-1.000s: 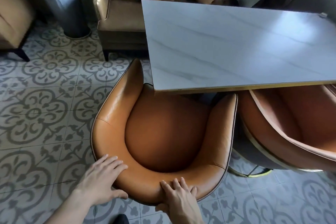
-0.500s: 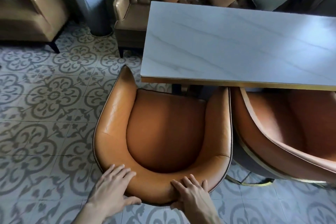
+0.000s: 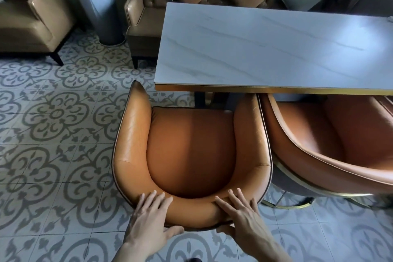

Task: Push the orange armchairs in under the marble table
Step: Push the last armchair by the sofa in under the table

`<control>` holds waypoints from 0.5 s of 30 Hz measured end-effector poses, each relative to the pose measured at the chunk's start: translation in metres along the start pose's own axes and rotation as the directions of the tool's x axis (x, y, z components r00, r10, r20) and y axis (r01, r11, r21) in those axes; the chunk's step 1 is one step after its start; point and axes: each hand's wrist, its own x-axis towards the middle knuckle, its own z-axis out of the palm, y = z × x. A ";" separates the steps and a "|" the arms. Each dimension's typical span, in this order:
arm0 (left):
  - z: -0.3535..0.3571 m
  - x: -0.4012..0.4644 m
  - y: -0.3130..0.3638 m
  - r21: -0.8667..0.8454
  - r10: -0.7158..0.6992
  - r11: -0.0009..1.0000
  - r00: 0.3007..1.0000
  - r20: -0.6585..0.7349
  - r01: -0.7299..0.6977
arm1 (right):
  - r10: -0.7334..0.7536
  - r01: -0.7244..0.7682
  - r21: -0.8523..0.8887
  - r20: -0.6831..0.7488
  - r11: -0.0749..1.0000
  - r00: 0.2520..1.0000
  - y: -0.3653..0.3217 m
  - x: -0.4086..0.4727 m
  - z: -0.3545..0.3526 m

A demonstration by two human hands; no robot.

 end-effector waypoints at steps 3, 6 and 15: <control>0.005 0.000 0.000 -0.004 -0.018 1.000 0.998 0.059 0.018 | 0.007 -0.002 0.065 -0.079 0.998 0.997 0.003 -0.004 0.010; 0.007 -0.003 0.000 -0.043 -0.001 0.999 1.000 -0.008 0.000 | -0.040 0.044 0.035 -0.107 0.998 0.993 0.009 -0.003 0.017; 0.018 -0.004 -0.004 0.030 0.042 0.999 0.996 -0.074 -0.040 | -0.075 0.072 -0.025 -0.158 0.997 0.985 0.019 0.005 0.029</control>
